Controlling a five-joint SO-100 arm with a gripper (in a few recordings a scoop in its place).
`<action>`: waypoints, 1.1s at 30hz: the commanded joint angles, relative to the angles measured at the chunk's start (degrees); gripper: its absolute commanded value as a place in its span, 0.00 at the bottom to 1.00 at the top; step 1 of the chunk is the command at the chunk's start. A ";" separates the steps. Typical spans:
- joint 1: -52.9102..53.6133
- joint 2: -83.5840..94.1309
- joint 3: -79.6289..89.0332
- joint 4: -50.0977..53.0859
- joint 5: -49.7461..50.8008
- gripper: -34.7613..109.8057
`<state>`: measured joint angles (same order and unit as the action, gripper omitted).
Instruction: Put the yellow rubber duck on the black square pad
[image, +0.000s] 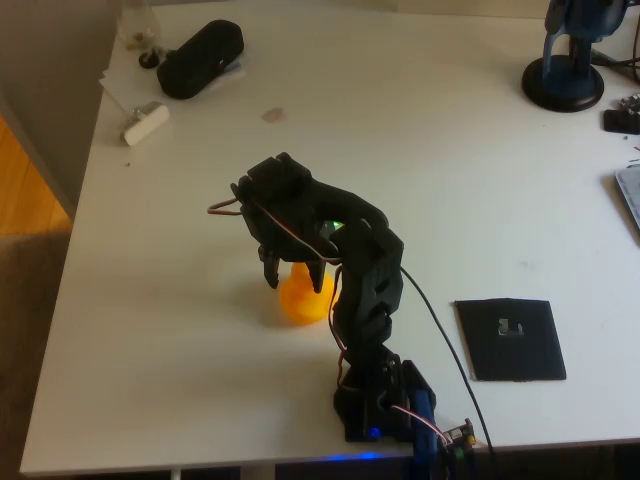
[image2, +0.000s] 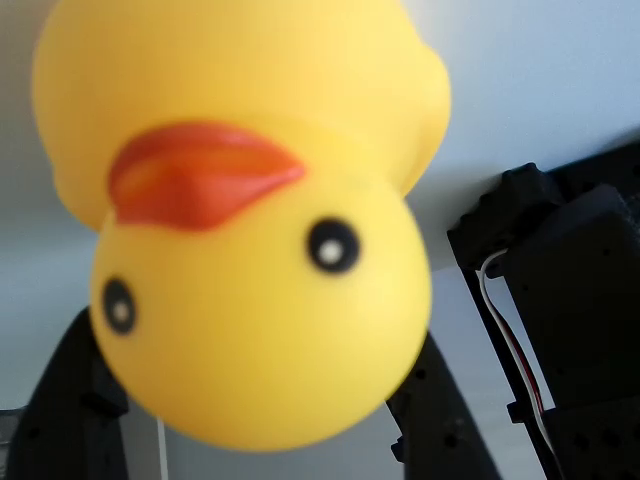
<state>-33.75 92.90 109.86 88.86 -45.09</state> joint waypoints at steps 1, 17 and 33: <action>-1.93 1.32 -0.44 0.88 -0.53 0.44; -1.41 1.32 -9.14 0.97 -0.53 0.44; 6.15 1.32 -3.69 1.23 -1.05 0.44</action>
<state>-27.86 92.55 104.85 89.38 -45.44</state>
